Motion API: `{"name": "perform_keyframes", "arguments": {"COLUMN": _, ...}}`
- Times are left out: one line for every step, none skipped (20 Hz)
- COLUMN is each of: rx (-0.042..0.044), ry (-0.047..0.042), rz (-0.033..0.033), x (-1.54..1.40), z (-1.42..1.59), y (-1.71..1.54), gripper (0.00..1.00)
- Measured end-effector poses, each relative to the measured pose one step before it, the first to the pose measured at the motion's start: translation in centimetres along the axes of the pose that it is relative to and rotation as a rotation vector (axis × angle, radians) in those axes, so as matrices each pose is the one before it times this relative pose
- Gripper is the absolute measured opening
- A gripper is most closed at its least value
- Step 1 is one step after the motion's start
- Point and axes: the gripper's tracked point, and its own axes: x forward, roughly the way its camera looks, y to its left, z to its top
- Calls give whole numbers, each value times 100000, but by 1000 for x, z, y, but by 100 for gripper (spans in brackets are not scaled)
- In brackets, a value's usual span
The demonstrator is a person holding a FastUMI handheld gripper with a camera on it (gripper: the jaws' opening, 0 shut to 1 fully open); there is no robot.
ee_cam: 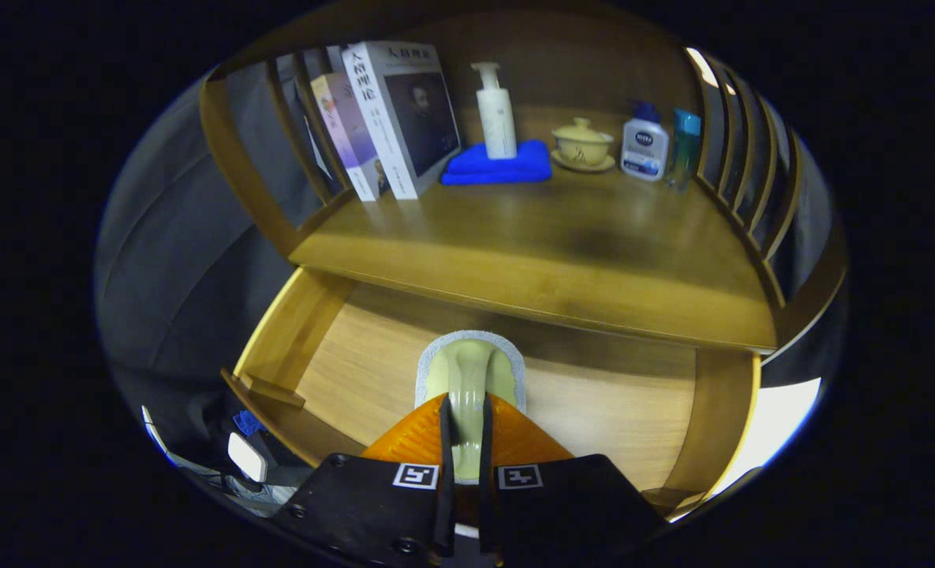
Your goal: Pull open the drawer, take out the items inside it, and place them on the countertop above the cabinet.
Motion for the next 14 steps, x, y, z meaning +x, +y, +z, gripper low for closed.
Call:
{"name": "perform_keyframes", "arguments": {"rx": 396, "ry": -1886, "rz": 1961, "x": -1000, "z": 442, "y": 559, "gripper": 13}}
{"name": "perform_keyframes", "arguments": {"rx": 657, "ry": -2055, "rz": 1018, "x": -604, "z": 830, "y": 228, "gripper": 13}}
{"name": "perform_keyframes", "arguments": {"rx": 931, "ry": -2172, "rz": 598, "x": -291, "z": 1228, "y": 13, "gripper": 13}}
{"name": "perform_keyframes", "arguments": {"rx": 1109, "ry": -1663, "rz": 4, "x": -274, "z": 919, "y": 24, "gripper": 13}}
{"name": "perform_keyframes", "arguments": {"rx": 1305, "ry": -2204, "rz": -868, "x": 116, "z": 1371, "y": -233, "gripper": 13}}
{"name": "perform_keyframes", "arguments": {"rx": 854, "ry": -1925, "rz": -373, "x": 259, "z": 1254, "y": -63, "gripper": 13}}
{"name": "perform_keyframes", "arguments": {"rx": 333, "ry": -1195, "rz": -1622, "x": 556, "z": 1343, "y": -400, "gripper": 13}}
{"name": "perform_keyframes", "arguments": {"rx": 429, "ry": -591, "rz": -878, "x": 446, "z": 735, "y": -193, "gripper": 13}}
{"name": "perform_keyframes", "arguments": {"rx": 1191, "ry": 380, "rz": -259, "x": 721, "z": 821, "y": 0, "gripper": 13}}
{"name": "perform_keyframes", "arguments": {"rx": 2321, "ry": 735, "rz": -285, "x": 734, "z": 731, "y": -106, "gripper": 13}}
{"name": "perform_keyframes", "arguments": {"rx": 1932, "ry": 508, "rz": -527, "x": 691, "z": 1056, "y": -304, "gripper": 13}}
{"name": "perform_keyframes", "arguments": {"rx": 1192, "ry": 492, "rz": -520, "x": 560, "z": 602, "y": -235, "gripper": 13}}
{"name": "perform_keyframes", "arguments": {"rx": 1120, "ry": 431, "rz": -1126, "x": 791, "z": 967, "y": -415, "gripper": 13}}
{"name": "perform_keyframes", "arguments": {"rx": 714, "ry": -315, "rz": -1945, "x": 608, "z": 834, "y": -606, "gripper": 13}}
